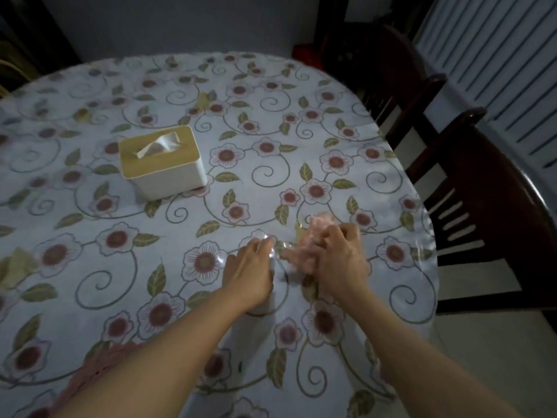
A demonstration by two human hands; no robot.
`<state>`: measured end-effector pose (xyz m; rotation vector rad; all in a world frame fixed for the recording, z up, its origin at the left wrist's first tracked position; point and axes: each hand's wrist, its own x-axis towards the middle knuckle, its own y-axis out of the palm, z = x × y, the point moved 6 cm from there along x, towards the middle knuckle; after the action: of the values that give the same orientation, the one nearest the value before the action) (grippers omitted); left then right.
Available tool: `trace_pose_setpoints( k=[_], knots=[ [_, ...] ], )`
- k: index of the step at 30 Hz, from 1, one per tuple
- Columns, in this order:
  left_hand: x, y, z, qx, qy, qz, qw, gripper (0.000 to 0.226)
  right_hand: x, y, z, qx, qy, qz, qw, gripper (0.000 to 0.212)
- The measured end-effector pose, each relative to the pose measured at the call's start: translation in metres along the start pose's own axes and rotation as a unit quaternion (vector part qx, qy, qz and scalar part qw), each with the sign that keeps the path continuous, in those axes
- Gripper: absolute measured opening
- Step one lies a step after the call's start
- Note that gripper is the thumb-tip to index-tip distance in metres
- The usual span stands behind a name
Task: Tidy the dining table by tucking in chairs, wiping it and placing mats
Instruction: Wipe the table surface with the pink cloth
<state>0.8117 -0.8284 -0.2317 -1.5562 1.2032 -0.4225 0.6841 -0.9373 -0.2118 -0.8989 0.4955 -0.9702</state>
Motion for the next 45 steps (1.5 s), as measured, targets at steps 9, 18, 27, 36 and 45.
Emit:
trace_pose_setpoints(
  k=[9, 18, 27, 36, 45],
  knots=[
    [0.055, 0.022, 0.028, 0.025, -0.024, -0.018, 0.999, 0.065, 0.019, 0.059, -0.003, -0.038, -0.109, 0.017, 0.993, 0.038],
    [0.092, 0.027, 0.047, 0.016, -0.034, -0.080, 0.996, 0.053, 0.102, 0.100, -0.049, -0.161, -0.029, 0.056, 0.985, 0.072],
    [0.087, 0.015, 0.056, -0.107, -0.073, -0.156, 0.979, 0.048, 0.035, 0.116, -0.002, 0.009, -0.315, 0.180, 0.932, 0.046],
    [0.088, 0.025, 0.054, -0.040, -0.043, -0.127, 0.990, 0.054, 0.138, 0.108, -0.028, -0.166, -0.100, 0.107, 0.975, 0.076],
    [0.063, 0.027, 0.044, -0.059, -0.075, -0.110, 0.989, 0.050, 0.001, 0.114, -0.024, -0.145, -0.324, 0.229, 0.906, 0.059]
  ],
)
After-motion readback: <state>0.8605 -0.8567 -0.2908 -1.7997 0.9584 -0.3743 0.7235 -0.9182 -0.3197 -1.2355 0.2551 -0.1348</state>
